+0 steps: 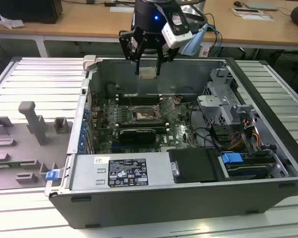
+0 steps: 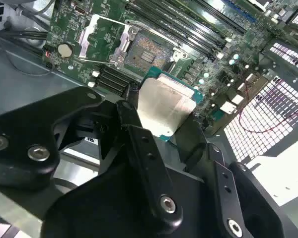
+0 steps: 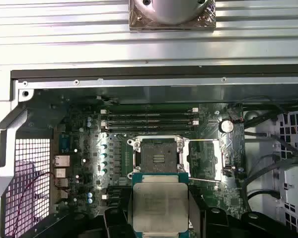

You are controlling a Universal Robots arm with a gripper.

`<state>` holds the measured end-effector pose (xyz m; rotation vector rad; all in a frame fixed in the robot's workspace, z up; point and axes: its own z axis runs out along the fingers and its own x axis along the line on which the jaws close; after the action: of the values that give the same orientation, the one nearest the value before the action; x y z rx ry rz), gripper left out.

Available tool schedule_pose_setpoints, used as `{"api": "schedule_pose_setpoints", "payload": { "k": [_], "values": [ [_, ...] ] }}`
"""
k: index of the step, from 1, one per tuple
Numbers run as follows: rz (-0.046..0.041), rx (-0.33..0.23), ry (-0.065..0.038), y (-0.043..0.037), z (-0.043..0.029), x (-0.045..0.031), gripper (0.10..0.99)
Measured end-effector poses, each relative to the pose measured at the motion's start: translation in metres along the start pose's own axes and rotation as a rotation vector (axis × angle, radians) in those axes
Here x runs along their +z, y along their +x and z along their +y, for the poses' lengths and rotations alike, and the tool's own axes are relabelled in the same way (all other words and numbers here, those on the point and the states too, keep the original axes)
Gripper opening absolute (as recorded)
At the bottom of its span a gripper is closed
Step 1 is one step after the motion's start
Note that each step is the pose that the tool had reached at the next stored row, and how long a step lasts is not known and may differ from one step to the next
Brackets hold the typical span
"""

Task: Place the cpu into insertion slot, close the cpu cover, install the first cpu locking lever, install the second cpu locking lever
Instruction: 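Place the cpu into insertion slot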

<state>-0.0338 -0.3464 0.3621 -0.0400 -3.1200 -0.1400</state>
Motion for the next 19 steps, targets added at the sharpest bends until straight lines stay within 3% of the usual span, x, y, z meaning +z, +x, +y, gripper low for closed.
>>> {"api": "schedule_pose_setpoints", "payload": {
  "k": [2,7,13,16,19],
  "values": [
    [-0.0008,0.009,0.0,0.0,0.0,0.0,0.537],
    [-0.0079,0.089,-0.002,0.0,0.0,0.0,0.537],
    [-0.0118,0.132,-0.002,0.0,0.0,0.0001,0.537],
    [-0.0181,0.202,-0.004,0.0,0.0,0.0002,0.537],
    [-0.0206,0.23,-0.004,0.0,0.0,0.0002,0.537]
  ]
}}
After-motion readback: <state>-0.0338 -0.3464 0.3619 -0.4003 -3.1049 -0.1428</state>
